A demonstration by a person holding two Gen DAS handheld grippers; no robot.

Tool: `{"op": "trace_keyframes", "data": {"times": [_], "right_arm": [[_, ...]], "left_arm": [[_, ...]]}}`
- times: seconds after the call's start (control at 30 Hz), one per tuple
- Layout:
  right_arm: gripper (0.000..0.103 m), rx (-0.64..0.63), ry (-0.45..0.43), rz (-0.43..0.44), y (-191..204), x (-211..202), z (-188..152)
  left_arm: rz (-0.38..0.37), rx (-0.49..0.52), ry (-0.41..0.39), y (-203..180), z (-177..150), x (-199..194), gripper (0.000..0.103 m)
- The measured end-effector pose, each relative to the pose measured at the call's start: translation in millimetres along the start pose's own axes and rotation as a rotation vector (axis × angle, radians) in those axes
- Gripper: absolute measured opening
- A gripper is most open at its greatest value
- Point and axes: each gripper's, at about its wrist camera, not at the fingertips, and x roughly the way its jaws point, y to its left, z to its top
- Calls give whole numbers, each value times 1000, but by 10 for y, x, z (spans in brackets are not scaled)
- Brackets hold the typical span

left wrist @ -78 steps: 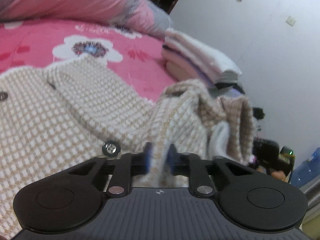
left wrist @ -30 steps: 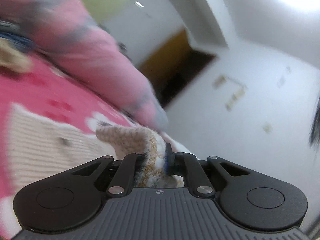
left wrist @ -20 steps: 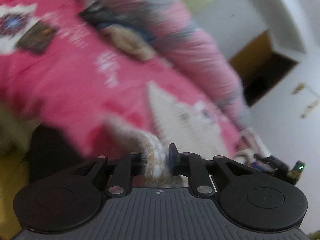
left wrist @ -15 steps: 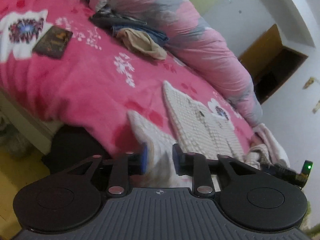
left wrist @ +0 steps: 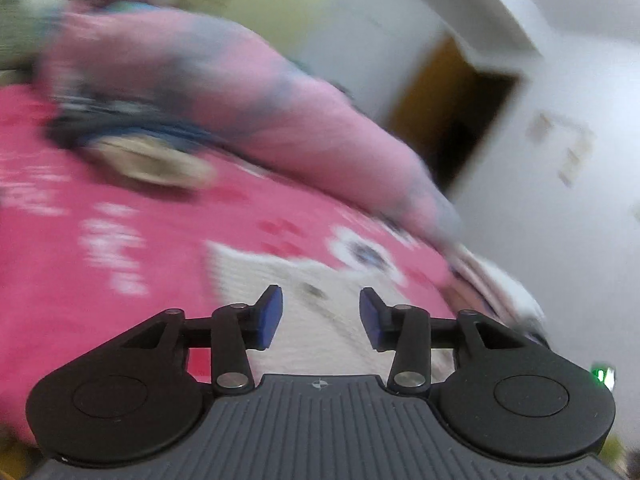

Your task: Fold clothes

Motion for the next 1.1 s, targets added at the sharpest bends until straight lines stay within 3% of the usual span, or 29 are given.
{"op": "trace_keyframes", "data": {"times": [0.13,0.2,0.27,0.37,0.53,0.67,0.93,1.1], "right_arm": [[51,-326,-158,179,455,-288,-14],[54,-532,-176,225,696,-310,-60],[53,-693,-137,227,807,-270,-102],[53,-831,-63,211,689,-225,-160],[54,-862,16,168,346,-261,-188],[55,-909,37,234,308,-304,-304],[55,-1058,112,379,375,-319,-580],[51,-1114,82,309,496,-91,-719]], "left_arm": [[-114,243,193,-622,-218,849,51],[-182,351,282,-921,-404,1200,51],[-253,427,359,-1169,-575,1491,52],[-324,512,418,-1491,-796,1778,55],[-358,727,337,-1845,-994,1940,65],[-378,889,284,-1997,-1111,2032,65],[-433,1195,328,-2105,-1407,2088,61],[-465,1273,359,-2026,-1464,1991,54]]}}
